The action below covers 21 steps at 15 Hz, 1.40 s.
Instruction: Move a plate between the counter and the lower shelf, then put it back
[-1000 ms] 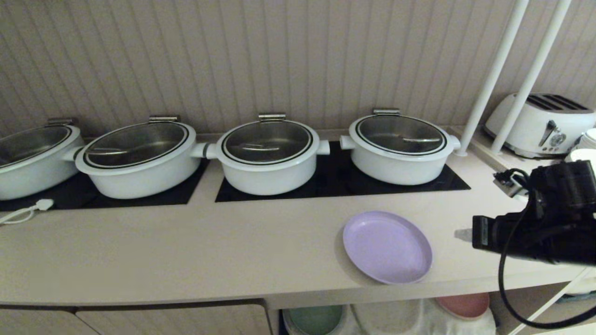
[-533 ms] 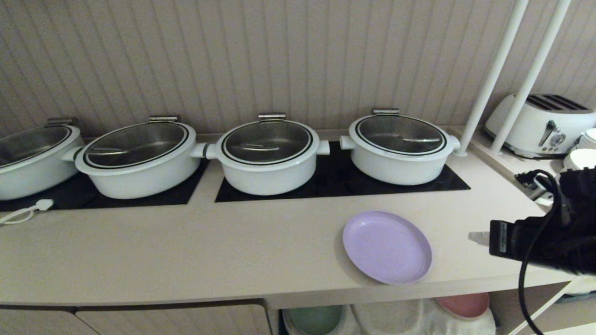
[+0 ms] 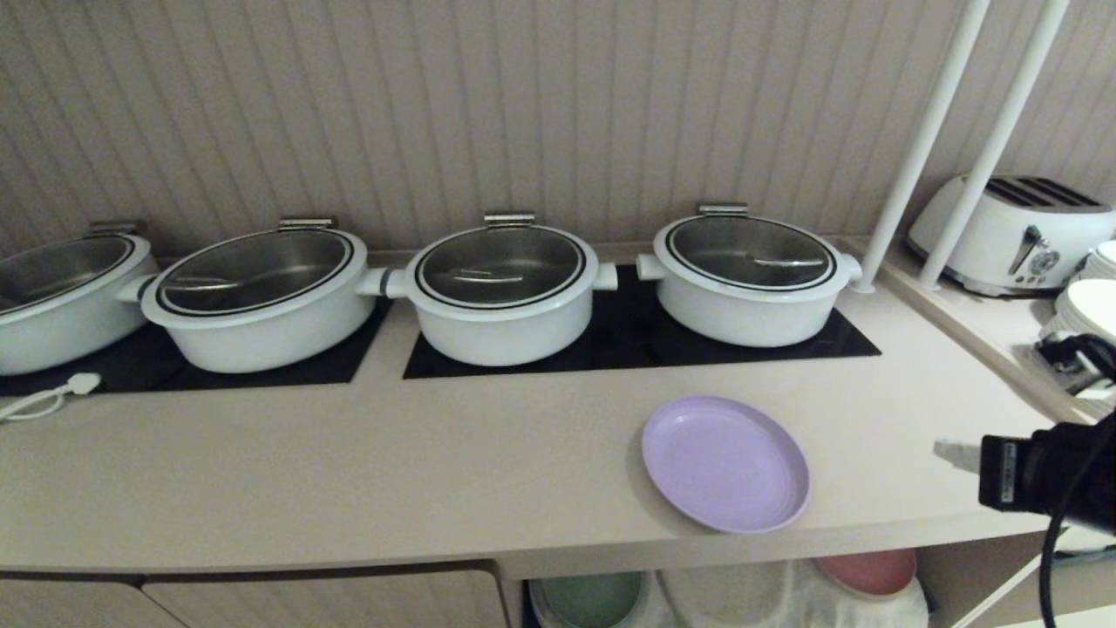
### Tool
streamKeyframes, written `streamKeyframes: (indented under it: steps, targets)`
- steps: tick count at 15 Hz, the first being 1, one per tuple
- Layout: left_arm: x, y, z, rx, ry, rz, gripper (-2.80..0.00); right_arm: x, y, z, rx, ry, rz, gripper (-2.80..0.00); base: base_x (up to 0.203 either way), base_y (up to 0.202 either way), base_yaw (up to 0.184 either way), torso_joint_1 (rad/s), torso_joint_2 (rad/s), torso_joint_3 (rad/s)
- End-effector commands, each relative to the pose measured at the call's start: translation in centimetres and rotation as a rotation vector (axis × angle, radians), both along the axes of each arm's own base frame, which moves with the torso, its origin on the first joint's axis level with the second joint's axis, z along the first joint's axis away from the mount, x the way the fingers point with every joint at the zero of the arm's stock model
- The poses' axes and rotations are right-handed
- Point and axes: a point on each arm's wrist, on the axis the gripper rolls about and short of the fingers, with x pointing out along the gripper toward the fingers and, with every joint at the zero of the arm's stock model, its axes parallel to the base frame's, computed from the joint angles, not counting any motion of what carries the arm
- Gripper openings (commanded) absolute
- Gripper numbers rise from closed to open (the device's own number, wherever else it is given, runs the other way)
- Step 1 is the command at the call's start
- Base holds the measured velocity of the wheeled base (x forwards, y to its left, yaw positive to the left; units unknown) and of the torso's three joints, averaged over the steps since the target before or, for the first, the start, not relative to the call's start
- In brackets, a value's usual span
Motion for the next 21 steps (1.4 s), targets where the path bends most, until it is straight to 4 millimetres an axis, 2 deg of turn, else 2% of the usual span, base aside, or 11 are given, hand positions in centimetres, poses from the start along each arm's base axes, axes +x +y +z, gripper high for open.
streamKeyframes:
  steps: [1, 7, 9, 13, 16, 21]
  targets:
    - [0.0, 0.0, 0.0, -0.001, -0.003, 0.001, -2.80, -1.7, -0.5, 0.4, -0.027, -0.058, -0.011, -2.80, 0.000, 0.000, 0.000, 0.000, 0.00, 0.000]
    - [0.0, 0.0, 0.0, -0.001, -0.004, 0.001, -2.80, -6.1, -1.7, 0.6, -0.108, -0.218, -0.065, -2.80, 0.000, 0.000, 0.000, 0.000, 0.00, 0.000]
    - [0.0, 0.0, 0.0, -0.001, -0.003, 0.001, -2.80, -8.2, -1.6, 0.0, -0.117, -0.259, -0.077, -2.80, 0.000, 0.000, 0.000, 0.000, 0.00, 0.000]
    - [0.0, 0.0, 0.0, -0.001, -0.004, 0.001, -2.80, -11.9, -1.4, -3.0, -0.128, -0.387, -0.117, -2.80, 0.000, 0.000, 0.000, 0.000, 0.00, 0.000]
    - [0.0, 0.0, 0.0, -0.001, -0.004, 0.001, -2.80, -13.9, -1.3, -3.2, -0.125, -0.476, -0.149, -2.80, 0.000, 0.000, 0.000, 0.000, 0.00, 0.000]
    - [0.0, 0.0, 0.0, -0.001, -0.004, 0.001, -2.80, -16.9, -0.8, -5.0, -0.134, -0.474, -0.192, -2.80, 0.000, 0.000, 0.000, 0.000, 0.00, 0.000]
